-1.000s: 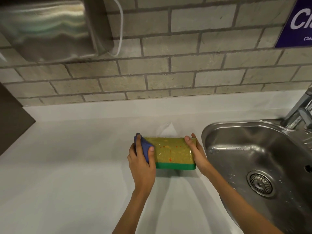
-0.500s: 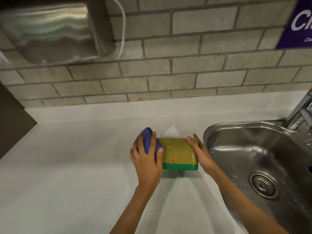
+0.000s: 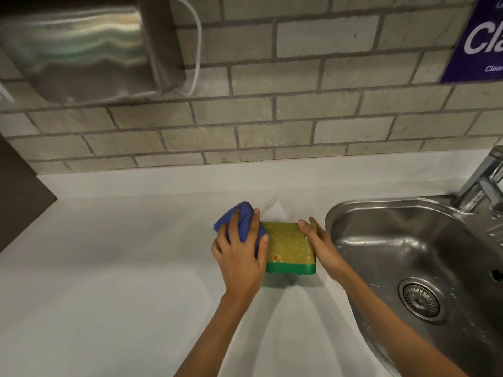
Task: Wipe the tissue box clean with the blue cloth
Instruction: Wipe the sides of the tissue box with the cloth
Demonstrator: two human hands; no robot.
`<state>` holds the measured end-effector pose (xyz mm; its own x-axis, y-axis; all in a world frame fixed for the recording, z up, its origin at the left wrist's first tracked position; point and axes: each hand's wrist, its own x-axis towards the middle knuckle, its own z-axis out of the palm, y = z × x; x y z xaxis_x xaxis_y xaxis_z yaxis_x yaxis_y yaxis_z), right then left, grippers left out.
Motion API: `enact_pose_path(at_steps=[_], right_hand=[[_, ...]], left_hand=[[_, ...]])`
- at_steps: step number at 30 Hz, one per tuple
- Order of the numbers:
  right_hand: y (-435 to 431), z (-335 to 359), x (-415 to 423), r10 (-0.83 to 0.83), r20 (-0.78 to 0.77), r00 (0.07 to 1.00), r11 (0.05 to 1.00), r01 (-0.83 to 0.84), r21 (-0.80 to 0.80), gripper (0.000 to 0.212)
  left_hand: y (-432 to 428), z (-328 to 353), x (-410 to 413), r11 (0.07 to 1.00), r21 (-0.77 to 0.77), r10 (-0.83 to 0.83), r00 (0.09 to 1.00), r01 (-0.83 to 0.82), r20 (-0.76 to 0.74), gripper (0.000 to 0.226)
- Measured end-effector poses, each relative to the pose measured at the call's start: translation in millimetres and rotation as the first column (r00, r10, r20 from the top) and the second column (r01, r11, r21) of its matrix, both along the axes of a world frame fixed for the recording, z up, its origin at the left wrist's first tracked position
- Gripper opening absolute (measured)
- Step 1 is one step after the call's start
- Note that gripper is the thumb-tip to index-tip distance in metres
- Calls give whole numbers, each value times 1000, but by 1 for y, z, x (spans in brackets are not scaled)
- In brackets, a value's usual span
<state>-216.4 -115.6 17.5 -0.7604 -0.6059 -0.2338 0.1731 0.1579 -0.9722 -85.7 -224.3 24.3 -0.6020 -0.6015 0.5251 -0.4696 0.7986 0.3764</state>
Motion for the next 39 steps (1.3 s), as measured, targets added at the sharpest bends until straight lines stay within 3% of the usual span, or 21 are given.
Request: enact_pose_path(at_steps=[4,9,12,17,19,21,23,26,29,32,36,39], right_hand=[[1,1,-1,16,1,1000,1000,-16,8,81],[3,4,-2,44,-22,999,999,-44,15,84],[2,4,-1,48,-25,999,999,-47,14,84],[4,2,-2,44,-19,999,999,-43,25,83],[5,2,-3,52,-19,998,998,-52,35,79],[5,4,-3,60,-13,998,997,-60,40,61],[2,4,-4,59,-16,998,998,-58,29,45],[1,-1,-7,27,-22,999,999,-27,17,34],[3,-3,-8,26,-44,999,999,-25,20,37],[5,-1,-7,51,-52,997,999,-51,11,53],[5,1,-8,63,-39,997,998,-63,2,50],[4,1,-8,58,-31,998,998,-58,1,50]], left_hand=[[0,-33,27,989,-126,-83,996,80,-14,46],[-12,-22,27,996,-8,-84,989,83,-123,48],[-11,4,-2,1000,2,-17,996,17,-86,45],[5,-5,3,979,-188,-85,996,83,-4,49],[-5,-6,9,975,-219,-35,999,34,0,48],[-11,4,3,991,-131,37,999,-37,1,57],[-11,12,-6,1000,-18,10,1000,-10,-10,59],[-3,12,-8,998,-16,-65,998,65,6,58],[1,0,3,989,-101,-108,994,109,19,56],[-4,-14,16,978,-144,-157,987,151,-36,52],[-5,-10,14,993,10,-116,979,120,-169,50],[2,8,-6,998,53,-26,989,34,-144,46]])
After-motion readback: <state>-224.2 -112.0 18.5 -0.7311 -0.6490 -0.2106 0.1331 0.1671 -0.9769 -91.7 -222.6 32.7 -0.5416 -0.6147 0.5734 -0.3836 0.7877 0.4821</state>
